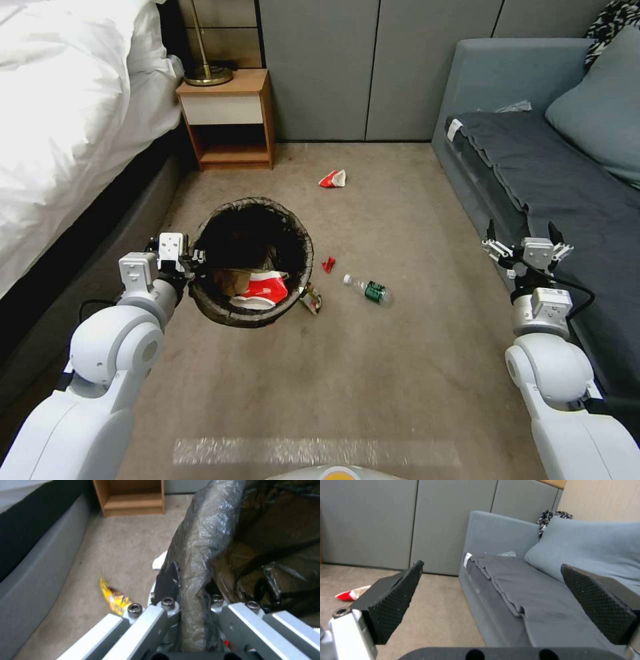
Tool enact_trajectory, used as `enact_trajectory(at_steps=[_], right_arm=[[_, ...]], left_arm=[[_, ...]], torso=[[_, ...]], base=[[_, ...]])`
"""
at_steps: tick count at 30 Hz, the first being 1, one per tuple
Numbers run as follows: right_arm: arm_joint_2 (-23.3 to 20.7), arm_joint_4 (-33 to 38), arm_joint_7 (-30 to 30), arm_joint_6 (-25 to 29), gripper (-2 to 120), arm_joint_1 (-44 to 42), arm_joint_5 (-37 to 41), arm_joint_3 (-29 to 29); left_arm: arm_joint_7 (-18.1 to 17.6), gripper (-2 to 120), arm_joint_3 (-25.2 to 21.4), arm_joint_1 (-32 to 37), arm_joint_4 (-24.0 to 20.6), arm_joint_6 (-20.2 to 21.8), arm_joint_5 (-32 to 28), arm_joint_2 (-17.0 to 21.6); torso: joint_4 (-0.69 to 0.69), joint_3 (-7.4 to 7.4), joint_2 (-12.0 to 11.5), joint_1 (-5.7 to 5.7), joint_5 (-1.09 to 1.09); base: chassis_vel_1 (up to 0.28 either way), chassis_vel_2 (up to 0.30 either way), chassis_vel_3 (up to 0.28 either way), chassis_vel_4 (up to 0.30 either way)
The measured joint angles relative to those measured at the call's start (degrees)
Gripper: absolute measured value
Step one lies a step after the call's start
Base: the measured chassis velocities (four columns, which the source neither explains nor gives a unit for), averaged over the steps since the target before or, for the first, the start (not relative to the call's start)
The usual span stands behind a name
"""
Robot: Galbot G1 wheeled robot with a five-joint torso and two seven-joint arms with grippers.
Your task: Pick up the trash bin, then pick up the garbage from the floor and place it into the trash bin.
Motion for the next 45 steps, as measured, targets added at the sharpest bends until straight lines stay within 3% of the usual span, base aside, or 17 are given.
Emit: enact_trajectory(at_steps=[16, 45], right_arm=[[0.0, 0.0, 0.0, 0.0, 100, 0.0, 0.0, 0.0], [0.0, 0.0, 0.0, 0.0, 100, 0.0, 0.0, 0.0]], left_arm=[[-0.1, 1, 0.0, 0.0, 0.0, 0.0, 0.0, 0.0], [0.0, 1, 0.0, 0.0, 0.0, 0.0, 0.0, 0.0]], torso=[[0.02, 0.01, 0.0, 0.01, -0.01], [0.02, -0.01, 0.0, 0.0, -0.01]], base=[[-0.204, 0.206, 0.206, -0.208], [-0.001, -0.001, -0.001, -0.001]])
